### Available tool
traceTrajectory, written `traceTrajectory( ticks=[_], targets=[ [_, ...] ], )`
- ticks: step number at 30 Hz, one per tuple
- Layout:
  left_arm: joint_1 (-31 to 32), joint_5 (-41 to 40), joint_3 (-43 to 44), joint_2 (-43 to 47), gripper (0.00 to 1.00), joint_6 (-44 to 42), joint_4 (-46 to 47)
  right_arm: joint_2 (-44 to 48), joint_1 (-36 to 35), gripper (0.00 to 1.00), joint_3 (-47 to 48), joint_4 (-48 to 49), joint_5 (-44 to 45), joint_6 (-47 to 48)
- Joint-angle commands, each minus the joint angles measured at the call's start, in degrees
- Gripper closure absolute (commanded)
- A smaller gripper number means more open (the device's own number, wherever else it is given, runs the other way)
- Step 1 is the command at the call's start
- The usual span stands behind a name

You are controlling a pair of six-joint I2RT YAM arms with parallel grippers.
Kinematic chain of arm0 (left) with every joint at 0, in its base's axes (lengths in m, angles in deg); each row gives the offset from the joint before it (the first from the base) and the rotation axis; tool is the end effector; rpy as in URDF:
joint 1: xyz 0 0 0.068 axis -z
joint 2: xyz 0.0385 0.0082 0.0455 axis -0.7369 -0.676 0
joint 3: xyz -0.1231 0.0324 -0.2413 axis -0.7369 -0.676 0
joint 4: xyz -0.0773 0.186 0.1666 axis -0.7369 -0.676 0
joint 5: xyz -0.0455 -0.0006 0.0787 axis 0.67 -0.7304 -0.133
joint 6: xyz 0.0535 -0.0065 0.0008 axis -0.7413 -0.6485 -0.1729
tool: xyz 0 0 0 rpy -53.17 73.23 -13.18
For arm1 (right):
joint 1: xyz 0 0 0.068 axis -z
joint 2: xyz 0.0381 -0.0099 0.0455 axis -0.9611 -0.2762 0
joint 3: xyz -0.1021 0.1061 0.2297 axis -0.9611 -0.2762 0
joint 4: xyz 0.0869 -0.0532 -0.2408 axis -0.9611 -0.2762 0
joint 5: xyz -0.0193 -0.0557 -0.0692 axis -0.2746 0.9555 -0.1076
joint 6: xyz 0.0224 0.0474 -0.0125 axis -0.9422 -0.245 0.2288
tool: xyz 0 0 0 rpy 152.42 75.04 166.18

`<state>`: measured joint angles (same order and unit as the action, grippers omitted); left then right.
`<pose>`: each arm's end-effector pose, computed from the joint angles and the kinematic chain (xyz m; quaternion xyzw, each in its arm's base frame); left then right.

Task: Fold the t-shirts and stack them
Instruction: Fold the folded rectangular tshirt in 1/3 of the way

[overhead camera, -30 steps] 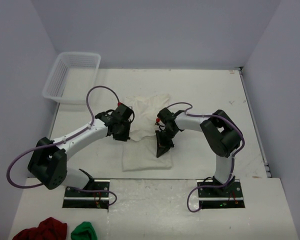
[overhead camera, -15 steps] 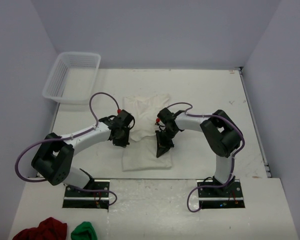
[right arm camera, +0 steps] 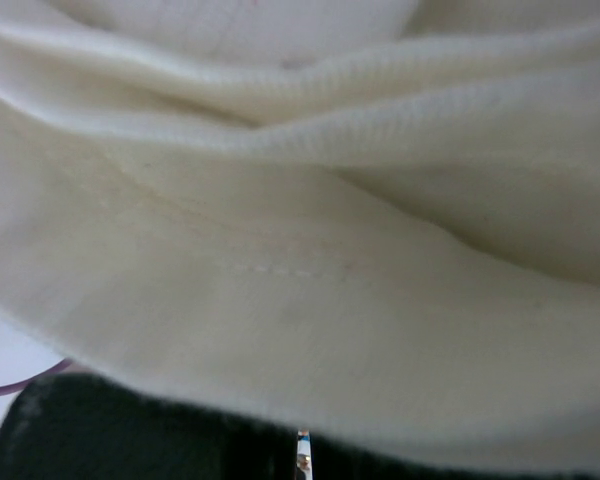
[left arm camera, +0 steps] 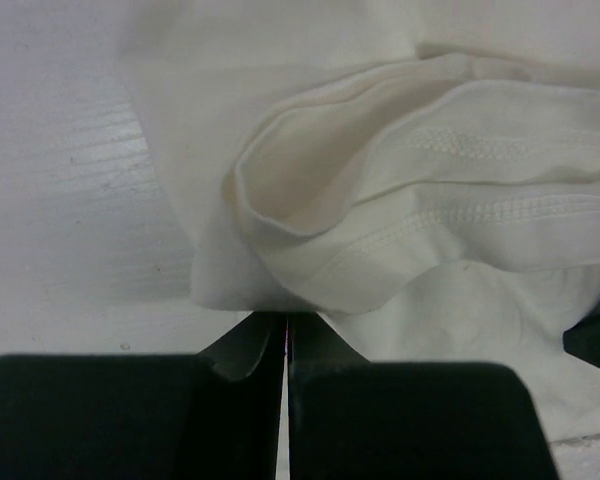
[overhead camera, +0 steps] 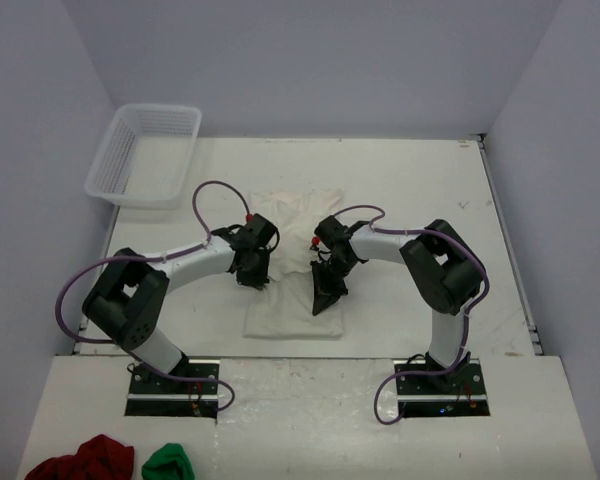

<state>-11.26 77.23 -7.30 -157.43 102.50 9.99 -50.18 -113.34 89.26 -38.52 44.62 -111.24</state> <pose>0.2317 -0.1676 0.1622 0.0169 0.9878 -0.0686 0.1389 0.2473 0.2274 0.1176 0.0559 -0.9579 -0.2543 0.1209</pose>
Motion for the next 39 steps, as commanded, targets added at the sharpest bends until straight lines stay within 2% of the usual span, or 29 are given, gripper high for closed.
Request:
traceTrajectory(
  ticks=[1, 10, 14, 22, 30, 39],
  targets=[
    [0.36, 0.79, 3.77, -0.06, 1.00, -0.34, 3.18, -3.10, -1.05, 1.00, -0.42, 1.18, 5.97, 0.88],
    [0.44, -1.32, 6.68, 3.72, 1.00, -0.07, -4.37, -3.81, -0.97, 1.00, 0.37, 0.83, 5.80, 1.23],
    [0.44, 0.26, 4.66, 4.87, 1.00, 0.28, -1.92, -3.80, -0.97, 1.00, -0.25, 1.36, 5.62, 0.97],
    [0.44, 1.84, 6.41, -1.37, 1.00, -0.60, 3.53, -3.72, -1.05, 1.00, -0.07, 0.31, 6.23, 1.32],
    [0.27, -0.61, 9.84, -4.80, 1.00, -2.97, 4.15, -3.37, -0.97, 1.00, 0.54, -0.40, 6.32, 0.97],
    [-1.66, -3.26, 8.79, -2.43, 1.00, -4.56, 2.91, -3.98, -1.05, 1.00, 0.89, -0.93, 6.67, 1.15]
  ],
)
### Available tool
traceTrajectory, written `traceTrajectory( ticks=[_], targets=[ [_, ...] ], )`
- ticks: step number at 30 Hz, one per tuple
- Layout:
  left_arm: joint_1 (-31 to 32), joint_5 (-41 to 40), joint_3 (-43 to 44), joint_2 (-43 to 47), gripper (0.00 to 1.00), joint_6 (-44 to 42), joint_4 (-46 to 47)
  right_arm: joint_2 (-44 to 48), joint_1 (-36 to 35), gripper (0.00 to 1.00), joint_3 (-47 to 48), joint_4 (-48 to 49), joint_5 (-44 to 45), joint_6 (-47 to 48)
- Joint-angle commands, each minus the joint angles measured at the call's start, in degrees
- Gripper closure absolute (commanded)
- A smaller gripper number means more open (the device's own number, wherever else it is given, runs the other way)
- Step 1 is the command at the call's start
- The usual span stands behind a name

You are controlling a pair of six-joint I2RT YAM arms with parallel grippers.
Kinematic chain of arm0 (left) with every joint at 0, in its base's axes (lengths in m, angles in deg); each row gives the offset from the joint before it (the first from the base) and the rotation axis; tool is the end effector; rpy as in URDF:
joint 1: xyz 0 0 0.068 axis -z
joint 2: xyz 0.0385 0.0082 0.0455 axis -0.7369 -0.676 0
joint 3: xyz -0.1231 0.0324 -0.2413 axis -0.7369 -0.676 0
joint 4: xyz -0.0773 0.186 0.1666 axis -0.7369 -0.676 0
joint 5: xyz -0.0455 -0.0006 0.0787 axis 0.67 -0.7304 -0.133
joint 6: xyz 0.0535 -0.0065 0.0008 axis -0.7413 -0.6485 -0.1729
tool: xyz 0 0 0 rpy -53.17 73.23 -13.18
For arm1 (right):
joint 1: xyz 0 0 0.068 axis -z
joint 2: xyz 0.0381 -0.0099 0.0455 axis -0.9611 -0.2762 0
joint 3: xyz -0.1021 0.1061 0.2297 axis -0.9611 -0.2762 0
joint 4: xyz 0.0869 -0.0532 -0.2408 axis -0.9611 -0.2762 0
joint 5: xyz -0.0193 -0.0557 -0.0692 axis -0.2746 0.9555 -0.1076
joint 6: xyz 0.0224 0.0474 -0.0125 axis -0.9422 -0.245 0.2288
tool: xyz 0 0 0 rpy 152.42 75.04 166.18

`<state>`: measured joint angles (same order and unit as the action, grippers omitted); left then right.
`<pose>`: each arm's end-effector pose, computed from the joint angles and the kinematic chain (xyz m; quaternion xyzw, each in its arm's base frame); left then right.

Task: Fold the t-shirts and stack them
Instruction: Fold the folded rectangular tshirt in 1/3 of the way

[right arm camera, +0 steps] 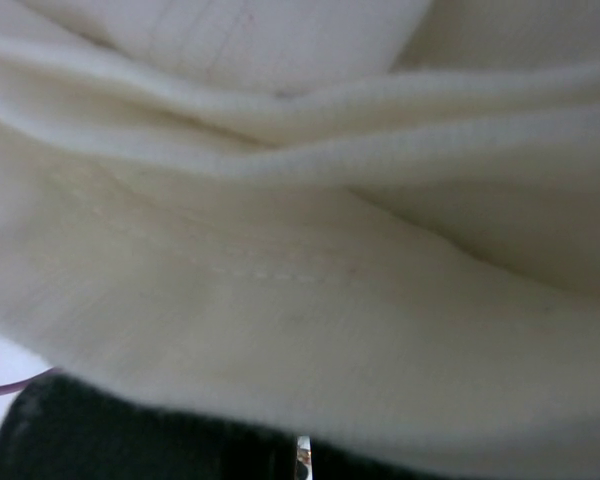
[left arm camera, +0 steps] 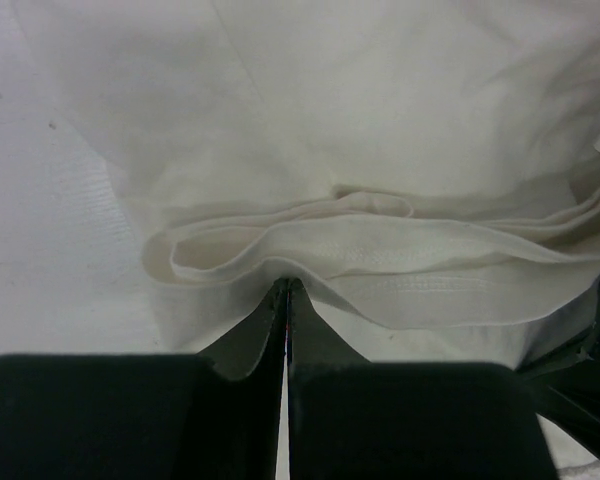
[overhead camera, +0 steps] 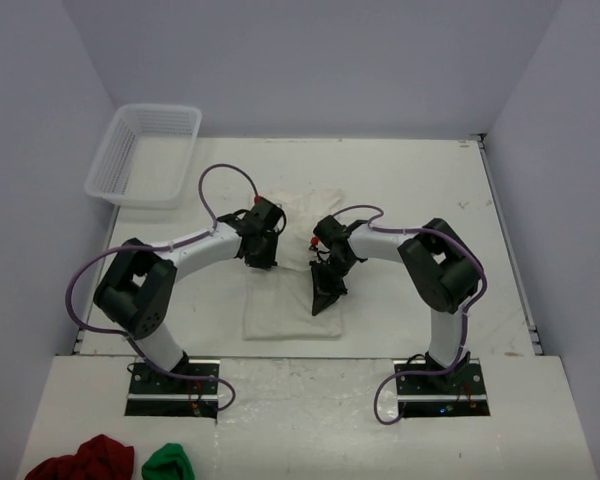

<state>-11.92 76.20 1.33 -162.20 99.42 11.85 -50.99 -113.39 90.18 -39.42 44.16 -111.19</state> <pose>0.2658 -0.1872 0.1801 0.0344 0.9782 -0.0837 0.1868 0.2488 0.2292 0.1167 0.0550 -0.9572 -0.2534 0.1286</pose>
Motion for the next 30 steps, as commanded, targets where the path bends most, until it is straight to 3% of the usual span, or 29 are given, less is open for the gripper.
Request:
traceTrajectory(
  ticks=[1, 9, 18, 30],
  targets=[
    [-1.18, -2.23, -0.37, 2.60, 1.00, -1.65, 1.32, -3.17, -1.01, 1.00, 0.06, -0.12, 7.05, 1.02],
    [-5.58, -2.40, -3.80, 1.19, 1.00, -3.05, 4.31, 0.60, -1.01, 1.00, 2.78, -3.98, 10.99, 1.80],
    [-6.72, 0.41, -4.33, -0.12, 1.00, -3.67, 6.33, 4.39, -1.19, 1.00, 18.86, -17.34, 16.27, 4.18],
    [-6.72, 0.58, -2.57, 1.28, 1.00, -4.11, 4.22, -6.15, 1.00, 1.00, 26.78, -17.44, 17.24, 5.58]
  ],
)
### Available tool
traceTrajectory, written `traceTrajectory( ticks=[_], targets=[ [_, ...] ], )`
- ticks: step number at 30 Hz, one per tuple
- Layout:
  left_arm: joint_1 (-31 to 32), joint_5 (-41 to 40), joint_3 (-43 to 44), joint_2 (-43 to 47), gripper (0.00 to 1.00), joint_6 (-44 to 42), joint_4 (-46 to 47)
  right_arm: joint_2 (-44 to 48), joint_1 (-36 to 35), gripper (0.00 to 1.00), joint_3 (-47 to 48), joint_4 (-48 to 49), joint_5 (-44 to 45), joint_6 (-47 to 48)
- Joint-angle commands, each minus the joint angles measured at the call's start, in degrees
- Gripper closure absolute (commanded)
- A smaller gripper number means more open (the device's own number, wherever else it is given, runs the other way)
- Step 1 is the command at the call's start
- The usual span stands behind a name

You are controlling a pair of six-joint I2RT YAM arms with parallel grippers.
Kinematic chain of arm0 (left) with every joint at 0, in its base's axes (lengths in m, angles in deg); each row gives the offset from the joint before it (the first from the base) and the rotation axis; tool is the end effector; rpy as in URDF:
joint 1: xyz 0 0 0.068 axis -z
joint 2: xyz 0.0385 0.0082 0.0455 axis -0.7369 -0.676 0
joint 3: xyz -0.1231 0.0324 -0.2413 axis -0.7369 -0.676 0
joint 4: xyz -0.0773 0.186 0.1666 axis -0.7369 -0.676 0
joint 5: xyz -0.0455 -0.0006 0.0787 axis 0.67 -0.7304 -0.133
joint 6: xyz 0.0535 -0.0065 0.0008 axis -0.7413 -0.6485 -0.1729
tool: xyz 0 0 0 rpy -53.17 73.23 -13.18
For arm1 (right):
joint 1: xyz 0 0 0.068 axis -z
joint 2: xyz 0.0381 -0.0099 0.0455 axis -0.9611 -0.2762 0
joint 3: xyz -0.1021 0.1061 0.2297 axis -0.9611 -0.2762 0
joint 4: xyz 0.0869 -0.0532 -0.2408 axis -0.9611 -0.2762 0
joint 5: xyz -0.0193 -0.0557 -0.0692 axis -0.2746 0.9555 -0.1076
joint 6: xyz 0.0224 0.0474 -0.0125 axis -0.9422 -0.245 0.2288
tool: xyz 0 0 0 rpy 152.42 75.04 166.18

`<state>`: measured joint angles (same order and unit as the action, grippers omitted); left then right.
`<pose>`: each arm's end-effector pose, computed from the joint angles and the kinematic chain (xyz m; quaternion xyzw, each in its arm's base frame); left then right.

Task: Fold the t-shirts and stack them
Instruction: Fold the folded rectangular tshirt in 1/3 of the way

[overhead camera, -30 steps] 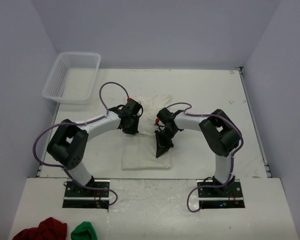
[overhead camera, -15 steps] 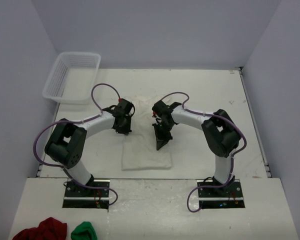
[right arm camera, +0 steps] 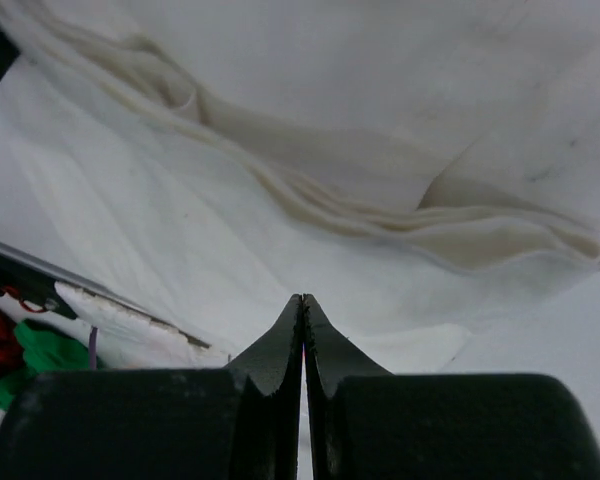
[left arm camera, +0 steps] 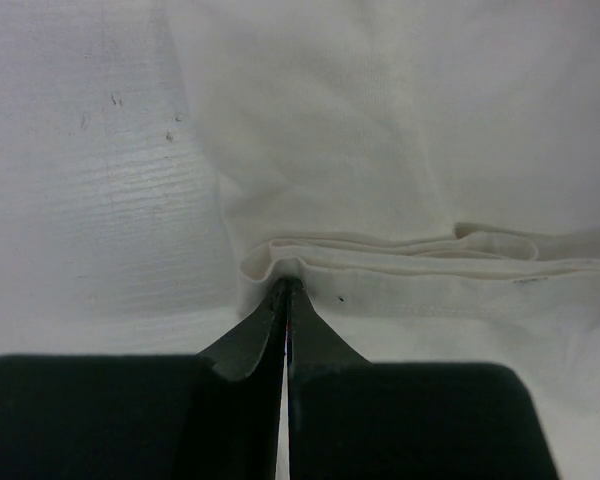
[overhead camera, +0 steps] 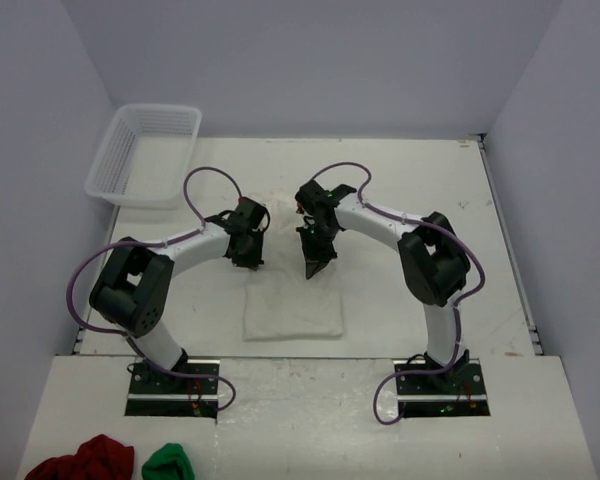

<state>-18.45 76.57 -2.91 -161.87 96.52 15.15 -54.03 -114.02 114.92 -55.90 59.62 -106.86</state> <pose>0.2768 -0.1512 0.1641 0.0042 0.9800 -0.0683 0.1870 0.2974 0.2636 0.1963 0.0984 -0.9794 -0.1762 0.0064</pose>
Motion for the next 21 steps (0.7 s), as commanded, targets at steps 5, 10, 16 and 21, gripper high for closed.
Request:
traceTrajectory(
  ticks=[5, 10, 16, 21],
  targets=[
    [-0.19, 0.21, 1.05, 2.45, 1.00, -1.12, -0.05, -7.77, 4.80, 1.00, 4.68, 0.19, 1.44, 2.93],
    [-0.19, 0.21, -0.70, 2.98, 1.00, -0.94, -0.31, -12.35, 8.76, 1.00, 7.93, -0.07, 0.21, 4.07],
    [-0.27, 0.04, -2.46, 2.98, 1.00, -0.85, -0.05, -14.90, 10.96, 1.00, 10.92, -2.18, 0.03, 5.91],
    [-0.45, 0.04, -2.46, 2.63, 1.00, -1.38, 0.66, -12.27, 11.05, 1.00, 9.26, -1.58, -2.43, 7.93]
  ],
)
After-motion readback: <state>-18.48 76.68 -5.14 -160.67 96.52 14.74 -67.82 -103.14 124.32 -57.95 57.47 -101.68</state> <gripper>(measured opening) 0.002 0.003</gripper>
